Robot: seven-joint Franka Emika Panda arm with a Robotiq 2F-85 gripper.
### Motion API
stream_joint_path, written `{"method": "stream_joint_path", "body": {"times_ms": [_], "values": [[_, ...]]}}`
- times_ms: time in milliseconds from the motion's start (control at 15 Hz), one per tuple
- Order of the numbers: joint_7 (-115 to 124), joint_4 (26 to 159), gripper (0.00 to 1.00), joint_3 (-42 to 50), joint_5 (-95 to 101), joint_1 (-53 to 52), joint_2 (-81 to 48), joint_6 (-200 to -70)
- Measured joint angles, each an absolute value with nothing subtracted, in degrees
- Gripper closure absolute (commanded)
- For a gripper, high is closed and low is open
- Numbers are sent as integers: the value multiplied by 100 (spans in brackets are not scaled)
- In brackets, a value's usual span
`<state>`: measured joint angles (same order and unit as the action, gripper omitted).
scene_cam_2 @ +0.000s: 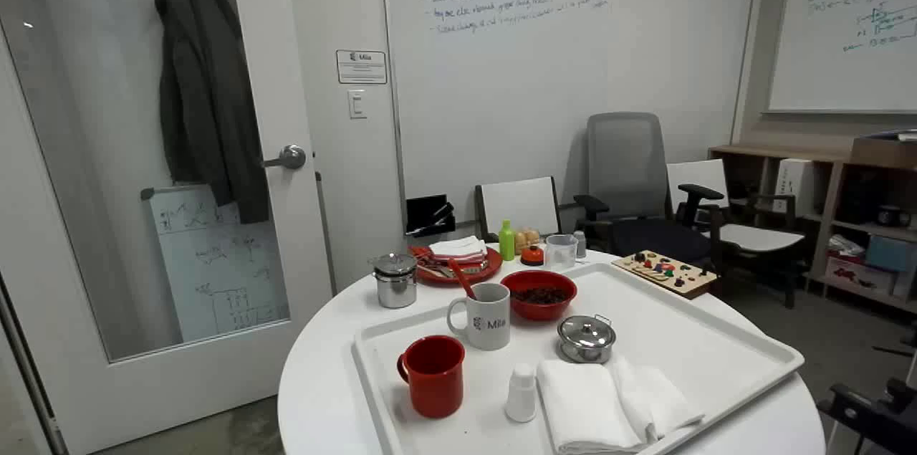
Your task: Put the salt cellar in the red cup
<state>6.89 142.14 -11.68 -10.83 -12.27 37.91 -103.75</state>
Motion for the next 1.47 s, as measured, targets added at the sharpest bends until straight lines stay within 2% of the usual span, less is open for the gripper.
{"method": "stream_joint_path", "body": {"times_ms": [333, 733, 1067, 1467], "values": [[689, 14240, 0, -1223, -1041, -1191, 3622, -10574], [1298, 14213, 0, -1723, -659, -1045, 2241, -11680], [1550, 13856, 0, -1763, -448, -1042, 1201, -11647], [1567, 13776, 0, -1750, -427, -1073, 1106, -11666]]}}
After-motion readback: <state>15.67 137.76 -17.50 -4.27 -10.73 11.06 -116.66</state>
